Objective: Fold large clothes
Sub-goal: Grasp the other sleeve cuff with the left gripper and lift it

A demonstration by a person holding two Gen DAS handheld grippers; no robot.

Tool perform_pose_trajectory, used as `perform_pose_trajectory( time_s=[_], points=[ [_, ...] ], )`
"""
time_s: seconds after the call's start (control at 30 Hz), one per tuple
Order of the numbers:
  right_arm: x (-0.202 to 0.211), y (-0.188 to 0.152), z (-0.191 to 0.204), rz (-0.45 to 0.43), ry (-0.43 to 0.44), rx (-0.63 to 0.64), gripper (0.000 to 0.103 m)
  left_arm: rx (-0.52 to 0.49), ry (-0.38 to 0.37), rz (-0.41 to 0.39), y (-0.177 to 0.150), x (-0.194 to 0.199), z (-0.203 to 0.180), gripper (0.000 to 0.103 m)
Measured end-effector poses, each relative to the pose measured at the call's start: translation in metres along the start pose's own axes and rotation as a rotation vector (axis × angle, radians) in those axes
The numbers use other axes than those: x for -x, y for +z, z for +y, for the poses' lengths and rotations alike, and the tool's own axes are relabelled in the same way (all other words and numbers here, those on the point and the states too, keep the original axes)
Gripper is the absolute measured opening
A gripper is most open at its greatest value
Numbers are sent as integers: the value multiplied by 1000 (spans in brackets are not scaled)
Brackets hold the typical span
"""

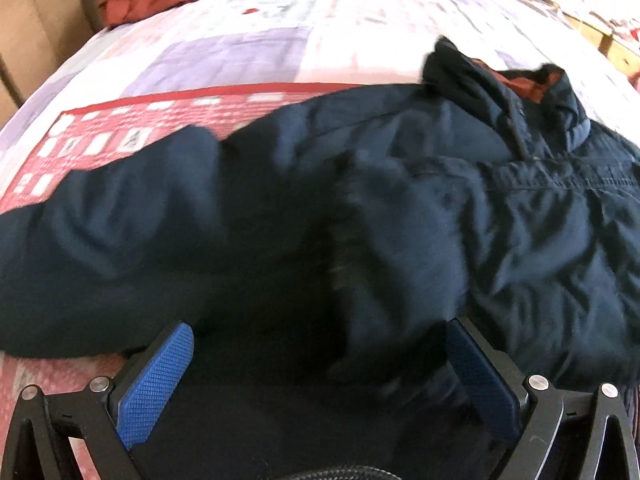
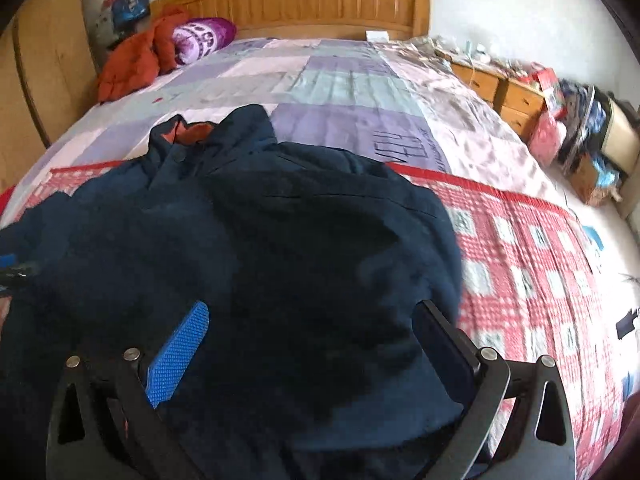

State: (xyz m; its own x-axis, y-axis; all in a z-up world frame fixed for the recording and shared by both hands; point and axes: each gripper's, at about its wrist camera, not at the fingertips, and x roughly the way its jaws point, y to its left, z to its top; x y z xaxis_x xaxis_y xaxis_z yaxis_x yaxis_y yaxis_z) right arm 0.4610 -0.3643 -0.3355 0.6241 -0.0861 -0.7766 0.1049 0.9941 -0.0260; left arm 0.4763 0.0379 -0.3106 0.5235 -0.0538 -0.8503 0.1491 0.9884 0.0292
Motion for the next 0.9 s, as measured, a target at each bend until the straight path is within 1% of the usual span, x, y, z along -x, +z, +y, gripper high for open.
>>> perform_pose_trajectory(
  time_s=[0.03, 0.07, 0.1, 0.17, 0.23, 0.33, 0.37, 0.4, 0.43, 0.47, 0.5, 0.53, 0.6, 0.73, 0.8, 0.83, 0.9],
  points=[
    [-11, -2, 3, 37, -27, 21, 103, 12, 6, -1, -2, 6, 11, 103],
    [-30, -3, 3, 116, -46, 32, 103, 18, 17, -3, -3, 9, 19, 103],
    [-37, -3, 2, 139, -40, 18, 103, 26, 26, -4, -4, 14, 29, 103],
    [-28, 6, 4, 117, -62, -22, 103, 50, 39, -11, -6, 22, 52, 103],
    [-15, 16, 11, 61, -45, -56, 103, 77, 60, -24, -6, 29, 79, 103],
    [-3, 30, 43, -38, -46, 6, 103, 128, 94, -22, -10, 36, 122, 103],
    [-8, 31, 56, -34, -44, 45, 103, 149, 105, -20, -11, 37, 137, 103],
    [-21, 29, 66, 15, -44, 74, 103, 169, 115, -17, -13, 38, 151, 103],
    [-42, 25, 76, 117, -35, 97, 103, 200, 127, -11, -15, 39, 170, 103],
    [-61, 19, 83, 205, -46, 111, 103, 223, 129, -11, -18, 40, 183, 103],
    [-64, 16, 88, 195, -74, 121, 103, 257, 130, -11, -20, 42, 199, 103],
    [-62, 16, 90, 165, -86, 114, 103, 315, 126, -14, -24, 44, 222, 103],
    [-65, 16, 89, 171, -94, 81, 103, 403, 115, -11, -31, 45, 260, 103],
    [-68, 16, 93, 173, -110, 88, 103, 549, 124, -17, -44, 45, 332, 103],
    [-70, 19, 93, 176, -119, 80, 103, 632, 95, -22, -52, 42, 363, 103],
    [-72, 20, 94, 176, -127, 77, 103, 688, 68, -25, -56, 39, 381, 103],
    [-74, 21, 97, 173, -138, 68, 103, 777, 23, -32, -63, 33, 403, 103]
  ],
)
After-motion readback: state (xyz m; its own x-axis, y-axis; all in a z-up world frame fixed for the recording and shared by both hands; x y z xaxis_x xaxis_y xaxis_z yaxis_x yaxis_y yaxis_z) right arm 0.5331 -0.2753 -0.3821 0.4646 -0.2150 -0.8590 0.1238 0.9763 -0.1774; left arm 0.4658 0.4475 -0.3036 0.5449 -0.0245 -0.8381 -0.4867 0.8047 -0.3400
